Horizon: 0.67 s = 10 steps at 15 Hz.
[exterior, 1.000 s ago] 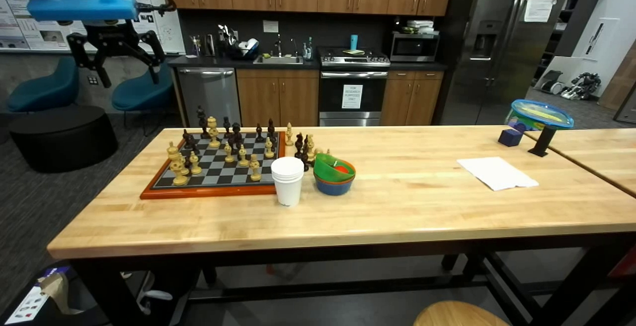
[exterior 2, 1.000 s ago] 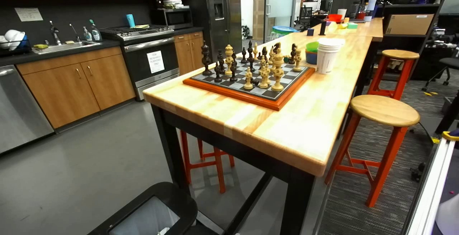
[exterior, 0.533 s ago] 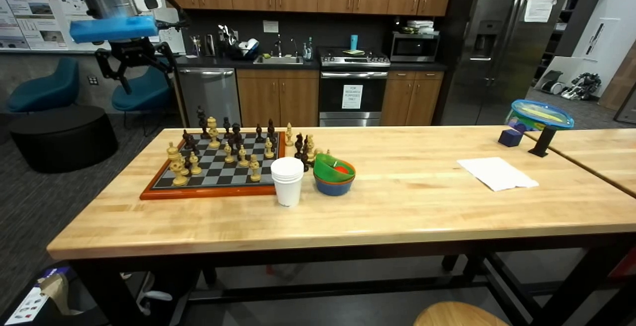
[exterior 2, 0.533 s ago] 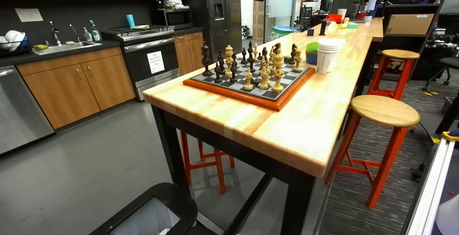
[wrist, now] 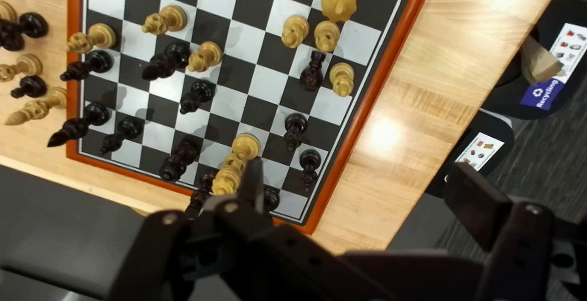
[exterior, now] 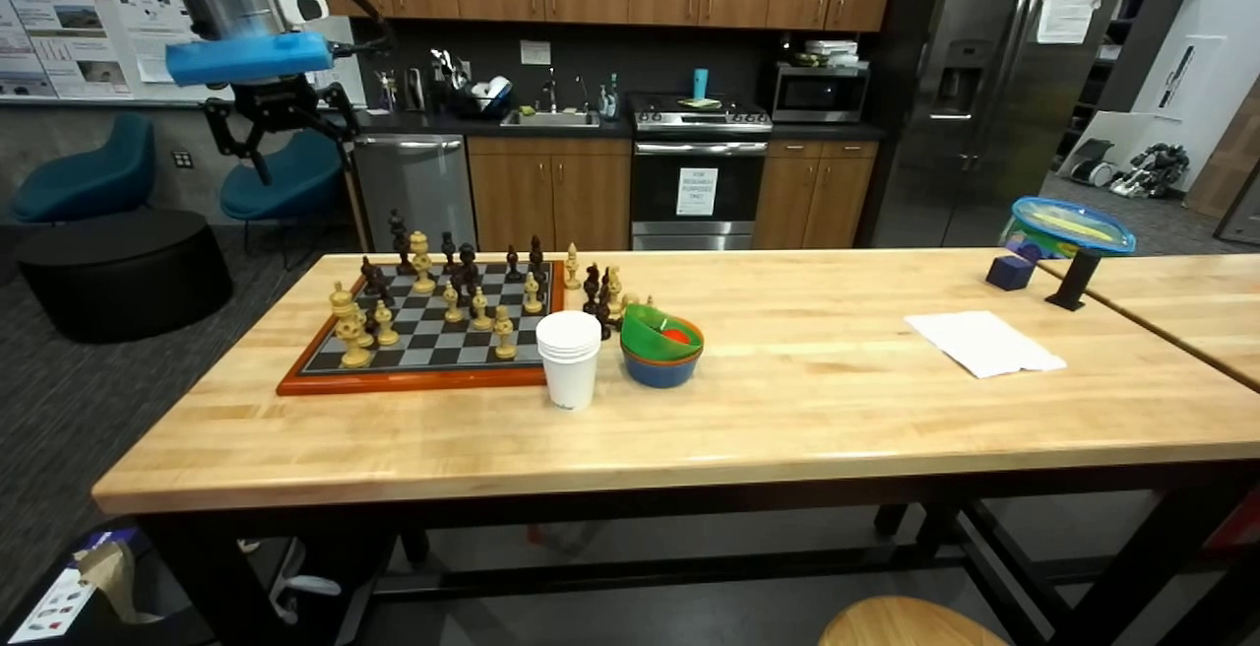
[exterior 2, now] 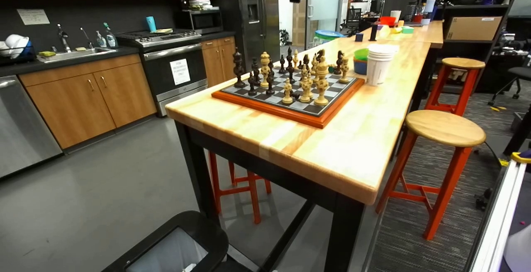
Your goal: Move one black and one yellow chess piece forward on the chess board
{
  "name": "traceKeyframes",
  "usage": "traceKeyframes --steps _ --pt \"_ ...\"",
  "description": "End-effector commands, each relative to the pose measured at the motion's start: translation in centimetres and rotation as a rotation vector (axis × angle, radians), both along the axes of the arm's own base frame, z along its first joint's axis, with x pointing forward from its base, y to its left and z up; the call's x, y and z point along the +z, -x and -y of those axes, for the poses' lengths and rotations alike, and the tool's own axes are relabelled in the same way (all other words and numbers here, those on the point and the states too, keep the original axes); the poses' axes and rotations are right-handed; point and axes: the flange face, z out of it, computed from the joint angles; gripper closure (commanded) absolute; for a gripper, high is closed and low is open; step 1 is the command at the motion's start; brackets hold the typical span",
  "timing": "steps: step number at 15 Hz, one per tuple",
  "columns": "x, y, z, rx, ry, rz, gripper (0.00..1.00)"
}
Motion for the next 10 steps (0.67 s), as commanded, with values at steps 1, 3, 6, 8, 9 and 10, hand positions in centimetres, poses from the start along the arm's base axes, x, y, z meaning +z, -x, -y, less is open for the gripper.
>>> traceKeyframes --steps 1,3,6,8,9,10 --pt "-1.5 -5.8 -0.2 0.092 0.028 -0.04 0.0" --pt "-2.6 -8.6 -0.1 0.131 0.044 -0.058 0.0" --pt "-3.9 -12.7 0.4 0.165 0.057 -0.076 0.0" --pt "-4.3 -15.2 0.8 0.161 0.049 -0.058 0.0" --pt "-4.4 -16.2 1.1 0.149 0.042 -0.049 0.0" --pt "-4.5 -17.0 1.3 0.142 0.037 -0.042 0.0"
